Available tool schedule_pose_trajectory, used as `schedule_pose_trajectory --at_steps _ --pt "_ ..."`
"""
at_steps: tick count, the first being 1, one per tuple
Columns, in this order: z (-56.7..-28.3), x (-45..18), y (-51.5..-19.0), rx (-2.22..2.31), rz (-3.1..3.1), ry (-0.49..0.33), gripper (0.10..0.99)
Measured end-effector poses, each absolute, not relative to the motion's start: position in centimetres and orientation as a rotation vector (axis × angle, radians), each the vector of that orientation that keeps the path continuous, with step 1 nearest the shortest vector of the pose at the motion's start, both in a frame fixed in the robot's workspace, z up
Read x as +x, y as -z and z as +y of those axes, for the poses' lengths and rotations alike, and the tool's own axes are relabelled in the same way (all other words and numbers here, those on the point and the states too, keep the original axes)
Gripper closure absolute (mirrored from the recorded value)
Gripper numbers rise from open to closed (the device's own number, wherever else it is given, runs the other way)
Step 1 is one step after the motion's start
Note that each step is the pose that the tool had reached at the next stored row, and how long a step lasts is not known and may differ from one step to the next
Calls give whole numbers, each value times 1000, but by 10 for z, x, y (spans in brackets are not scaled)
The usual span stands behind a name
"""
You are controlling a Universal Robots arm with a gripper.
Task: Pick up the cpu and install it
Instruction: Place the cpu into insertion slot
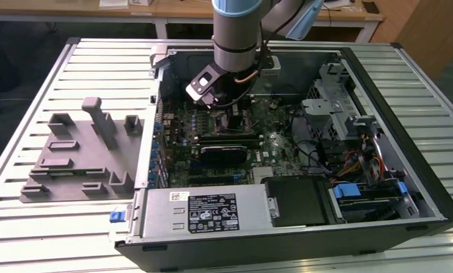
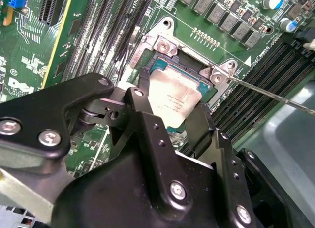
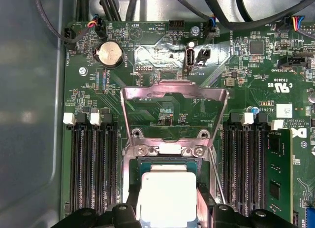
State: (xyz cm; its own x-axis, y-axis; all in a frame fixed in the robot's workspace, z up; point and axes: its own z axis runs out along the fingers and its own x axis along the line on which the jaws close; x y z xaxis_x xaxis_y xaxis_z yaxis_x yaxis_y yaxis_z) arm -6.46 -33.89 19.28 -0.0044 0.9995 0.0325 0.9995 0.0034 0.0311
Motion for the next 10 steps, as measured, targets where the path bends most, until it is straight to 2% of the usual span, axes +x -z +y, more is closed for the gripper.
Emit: schedule_pose_trajectory --at_steps 6,7,10 --pt "-339 -65 -192 -2216 -2224 72 541" --pt "-339 -65 -193 -2216 -2224 72 478" --pt "-339 -65 -193 -2216 -2224 70 478"
